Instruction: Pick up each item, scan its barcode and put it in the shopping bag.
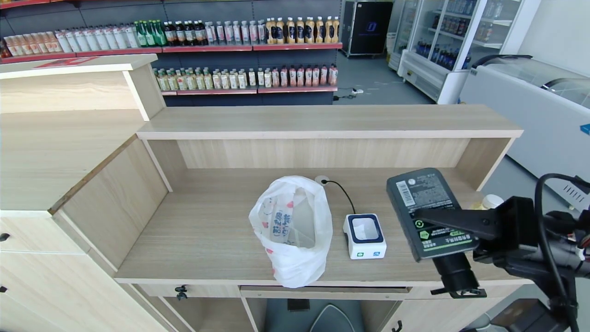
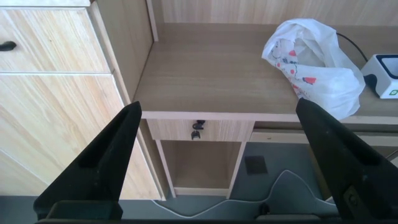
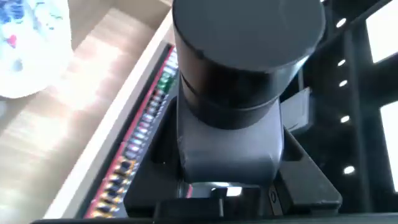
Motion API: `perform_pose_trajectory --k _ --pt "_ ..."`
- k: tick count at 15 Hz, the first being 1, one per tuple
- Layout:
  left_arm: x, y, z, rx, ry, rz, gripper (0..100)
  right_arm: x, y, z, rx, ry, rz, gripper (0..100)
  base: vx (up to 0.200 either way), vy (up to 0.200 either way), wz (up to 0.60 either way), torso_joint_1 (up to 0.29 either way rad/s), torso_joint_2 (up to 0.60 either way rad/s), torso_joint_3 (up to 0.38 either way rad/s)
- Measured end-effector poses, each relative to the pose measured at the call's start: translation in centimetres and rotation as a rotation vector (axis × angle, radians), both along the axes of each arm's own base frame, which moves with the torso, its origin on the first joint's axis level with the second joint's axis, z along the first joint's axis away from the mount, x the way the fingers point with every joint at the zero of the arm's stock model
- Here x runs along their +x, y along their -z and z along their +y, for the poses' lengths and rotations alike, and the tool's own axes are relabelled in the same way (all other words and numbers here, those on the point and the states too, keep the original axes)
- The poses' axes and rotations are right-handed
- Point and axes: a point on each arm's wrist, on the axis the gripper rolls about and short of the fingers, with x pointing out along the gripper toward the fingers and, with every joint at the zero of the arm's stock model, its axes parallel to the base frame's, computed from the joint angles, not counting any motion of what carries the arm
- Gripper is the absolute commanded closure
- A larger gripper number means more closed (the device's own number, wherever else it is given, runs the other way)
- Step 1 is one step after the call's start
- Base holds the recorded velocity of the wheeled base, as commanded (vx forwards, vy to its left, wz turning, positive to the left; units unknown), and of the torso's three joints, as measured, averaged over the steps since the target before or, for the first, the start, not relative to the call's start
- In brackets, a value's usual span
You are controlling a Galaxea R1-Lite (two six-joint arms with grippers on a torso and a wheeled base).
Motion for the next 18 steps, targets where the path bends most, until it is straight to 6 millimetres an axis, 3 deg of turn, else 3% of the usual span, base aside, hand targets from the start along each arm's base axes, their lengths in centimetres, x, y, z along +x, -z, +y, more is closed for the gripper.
perform_pose_trajectory --k 3,8,12,18 --pt "0.0 0.0 0.0 0.0 0.0 0.0 0 -1.8 -0.6 2.8 -0.039 -0.203 -0.223 100 0.0 0.0 0.0 0.0 0.0 0.0" --pt "0.0 0.0 0.0 0.0 0.0 0.0 0 -3.4 -0.9 4.5 -0.027 -0.333 -0.269 100 0.0 0.0 0.0 0.0 0.0 0.0" --pt "0.0 0.0 0.0 0.0 0.0 0.0 0 -5.2 -0.9 4.7 -0.034 -0.408 -0.237 100 0.0 0.0 0.0 0.0 0.0 0.0" --pt "0.0 0.0 0.0 0.0 0.0 0.0 0 -5.8 -1.3 4.5 -0.022 -0.416 -0.26 100 0.0 0.0 0.0 0.0 0.0 0.0"
